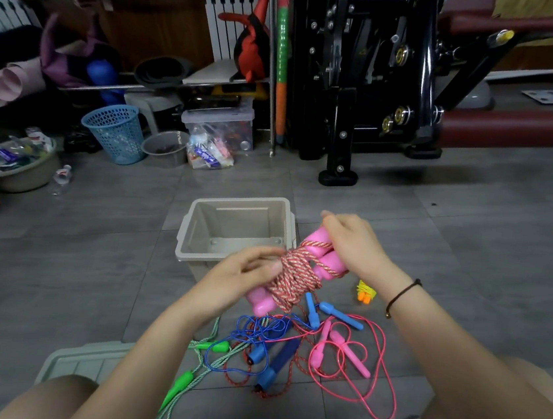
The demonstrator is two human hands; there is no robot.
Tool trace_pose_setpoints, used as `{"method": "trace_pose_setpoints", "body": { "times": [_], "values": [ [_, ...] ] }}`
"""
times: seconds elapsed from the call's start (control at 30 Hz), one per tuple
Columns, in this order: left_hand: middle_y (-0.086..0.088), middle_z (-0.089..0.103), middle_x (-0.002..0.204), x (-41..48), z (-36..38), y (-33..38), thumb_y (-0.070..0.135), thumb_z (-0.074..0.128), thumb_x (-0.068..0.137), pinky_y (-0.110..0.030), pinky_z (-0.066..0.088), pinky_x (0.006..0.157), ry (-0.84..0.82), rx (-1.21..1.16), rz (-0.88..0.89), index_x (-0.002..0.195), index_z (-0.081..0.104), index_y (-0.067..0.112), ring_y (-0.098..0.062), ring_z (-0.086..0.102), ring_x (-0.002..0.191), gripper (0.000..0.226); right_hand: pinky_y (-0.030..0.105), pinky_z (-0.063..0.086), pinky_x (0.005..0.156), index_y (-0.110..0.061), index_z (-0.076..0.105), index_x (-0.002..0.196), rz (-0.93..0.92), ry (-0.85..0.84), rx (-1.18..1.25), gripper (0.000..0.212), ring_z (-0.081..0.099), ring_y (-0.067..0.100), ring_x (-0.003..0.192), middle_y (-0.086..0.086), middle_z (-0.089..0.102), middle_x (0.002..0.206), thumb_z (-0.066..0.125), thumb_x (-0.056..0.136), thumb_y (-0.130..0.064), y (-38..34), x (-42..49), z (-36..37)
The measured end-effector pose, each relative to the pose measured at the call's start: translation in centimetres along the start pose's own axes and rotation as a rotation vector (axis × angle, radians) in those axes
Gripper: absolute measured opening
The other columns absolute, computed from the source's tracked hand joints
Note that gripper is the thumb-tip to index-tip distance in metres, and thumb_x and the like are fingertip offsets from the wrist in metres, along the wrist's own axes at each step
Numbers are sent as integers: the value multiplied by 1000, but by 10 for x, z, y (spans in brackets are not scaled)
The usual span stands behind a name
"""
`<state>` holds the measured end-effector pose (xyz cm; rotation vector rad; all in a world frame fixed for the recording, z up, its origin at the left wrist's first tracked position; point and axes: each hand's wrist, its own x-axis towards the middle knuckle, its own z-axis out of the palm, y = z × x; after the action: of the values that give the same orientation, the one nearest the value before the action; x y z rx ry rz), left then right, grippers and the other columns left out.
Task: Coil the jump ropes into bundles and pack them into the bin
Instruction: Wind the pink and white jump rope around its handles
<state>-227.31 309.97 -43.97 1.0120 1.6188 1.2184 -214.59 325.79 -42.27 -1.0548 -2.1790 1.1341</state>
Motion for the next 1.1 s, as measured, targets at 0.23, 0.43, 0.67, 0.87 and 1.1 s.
{"method": "trace_pose_setpoints", "body": {
  "times": [0.23, 0.43, 0.67, 0.87, 1.1],
  "values": [
    [-1, 68, 93, 2, 5, -6, 21, 70, 70, -20, 49, 69, -121, -47, -86, 107, 61, 9, -10, 62, 81, 40, 25, 37, 59, -16, 66, 71, 46, 18, 220, 64, 52, 9, 62, 1, 61, 69, 20, 99, -50, -1, -1, 6],
    [-12, 67, 96, 8, 7, -3, 10, 70, 75, -34, 59, 73, 90, -525, -61, 112, 56, 3, -19, 66, 78, 40, 43, 54, 78, -28, 48, 121, 165, -191, 713, 50, 62, 19, 90, 0, 59, 121, 38, 85, -61, 3, 2, 0],
    [-17, 63, 104, 9, 6, -3, 11, 67, 71, -32, 59, 69, 193, -499, -20, 122, 51, 2, -18, 68, 74, 54, 36, 55, 77, -13, 63, 107, 17, -476, 440, 25, 64, 13, 75, 7, 69, 88, 70, 83, -17, 7, -17, 24],
    [-12, 65, 97, 10, 7, -5, 6, 61, 82, -31, 59, 69, 194, -498, -14, 122, 52, 2, -13, 68, 70, 42, 27, 57, 71, -15, 60, 110, 51, -516, 476, 25, 67, 10, 79, 1, 68, 97, 66, 86, -19, 5, -16, 22],
    [-15, 65, 104, 20, 9, -14, 18, 58, 91, -30, 58, 70, 242, -334, -104, 116, 57, 6, -16, 68, 76, 28, 34, 58, 78, -16, 49, 128, 167, -556, 558, 52, 67, 19, 96, 8, 61, 123, 70, 82, -7, 18, -10, 33]
  ]
}}
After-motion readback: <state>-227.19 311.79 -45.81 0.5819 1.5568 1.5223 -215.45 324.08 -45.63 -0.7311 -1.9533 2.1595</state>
